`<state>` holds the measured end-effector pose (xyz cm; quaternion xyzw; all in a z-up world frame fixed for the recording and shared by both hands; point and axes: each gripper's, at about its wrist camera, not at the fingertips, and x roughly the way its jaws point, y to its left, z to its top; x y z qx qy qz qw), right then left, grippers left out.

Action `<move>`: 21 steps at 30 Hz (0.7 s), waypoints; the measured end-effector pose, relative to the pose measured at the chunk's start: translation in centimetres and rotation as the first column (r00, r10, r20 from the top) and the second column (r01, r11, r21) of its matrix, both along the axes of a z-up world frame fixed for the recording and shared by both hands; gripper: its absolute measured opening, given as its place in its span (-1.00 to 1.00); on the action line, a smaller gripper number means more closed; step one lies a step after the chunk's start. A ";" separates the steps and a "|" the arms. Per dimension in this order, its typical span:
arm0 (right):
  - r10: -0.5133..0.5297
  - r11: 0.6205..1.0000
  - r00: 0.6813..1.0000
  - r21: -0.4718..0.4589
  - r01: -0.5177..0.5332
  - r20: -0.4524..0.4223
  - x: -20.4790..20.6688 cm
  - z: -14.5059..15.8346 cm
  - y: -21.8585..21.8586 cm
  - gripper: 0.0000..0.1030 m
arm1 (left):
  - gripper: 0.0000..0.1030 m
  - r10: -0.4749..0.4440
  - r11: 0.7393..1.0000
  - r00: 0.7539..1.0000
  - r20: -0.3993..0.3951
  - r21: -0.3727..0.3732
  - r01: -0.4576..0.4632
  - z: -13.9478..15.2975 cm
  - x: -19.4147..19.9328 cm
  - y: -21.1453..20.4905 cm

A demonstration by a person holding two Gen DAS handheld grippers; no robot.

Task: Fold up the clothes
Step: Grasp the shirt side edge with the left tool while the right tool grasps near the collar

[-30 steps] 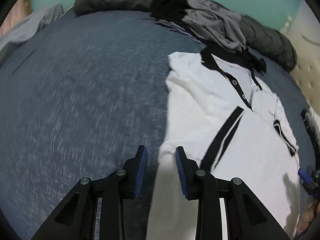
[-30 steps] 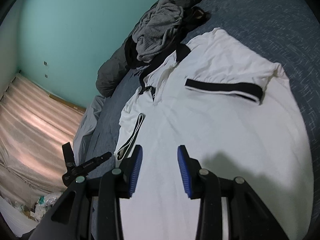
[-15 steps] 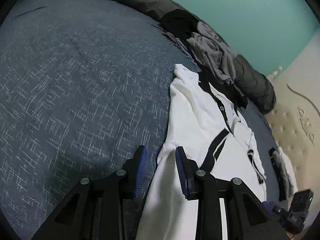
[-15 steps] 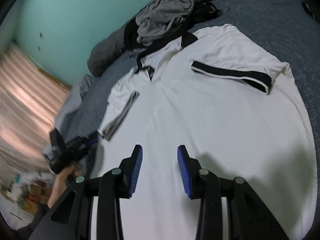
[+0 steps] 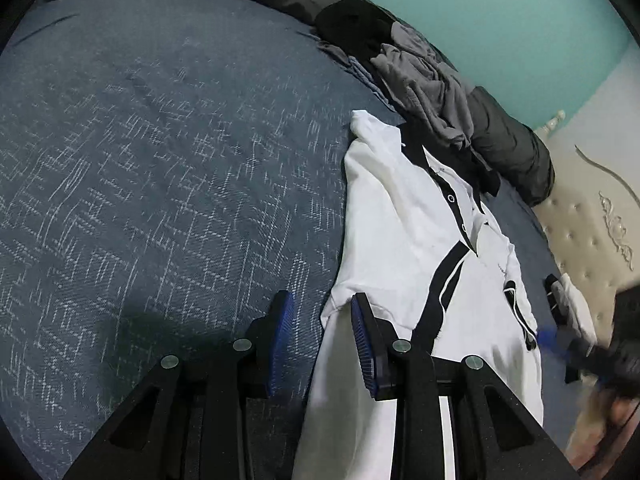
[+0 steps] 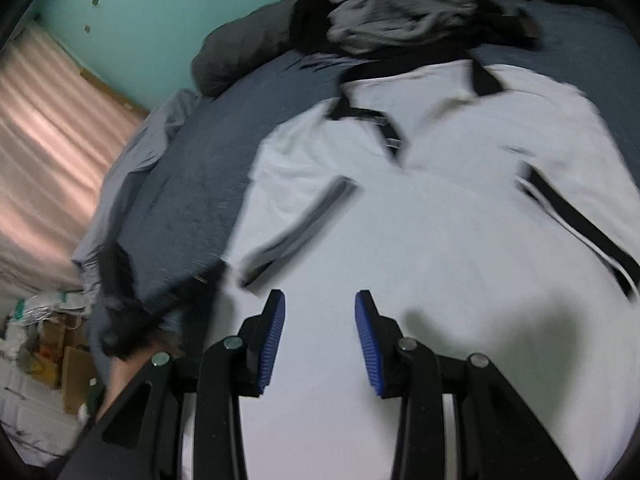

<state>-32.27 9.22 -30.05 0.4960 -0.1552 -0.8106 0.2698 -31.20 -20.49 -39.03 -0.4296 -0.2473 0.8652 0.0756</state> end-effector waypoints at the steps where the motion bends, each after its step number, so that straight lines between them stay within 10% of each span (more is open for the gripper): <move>1: 0.015 1.000 1.000 0.017 -0.014 -0.021 -1.0 0.7 -1.2 -0.30 | -0.36 -0.005 1.000 1.000 -0.004 -0.011 0.005 0.1 -0.1 0.1; 21: 0.308 0.868 0.951 0.409 -0.282 0.004 -17.8 0.0 -19.8 -0.29 | -0.73 -0.048 0.998 0.999 -0.005 0.047 0.048 -0.9 0.2 -0.4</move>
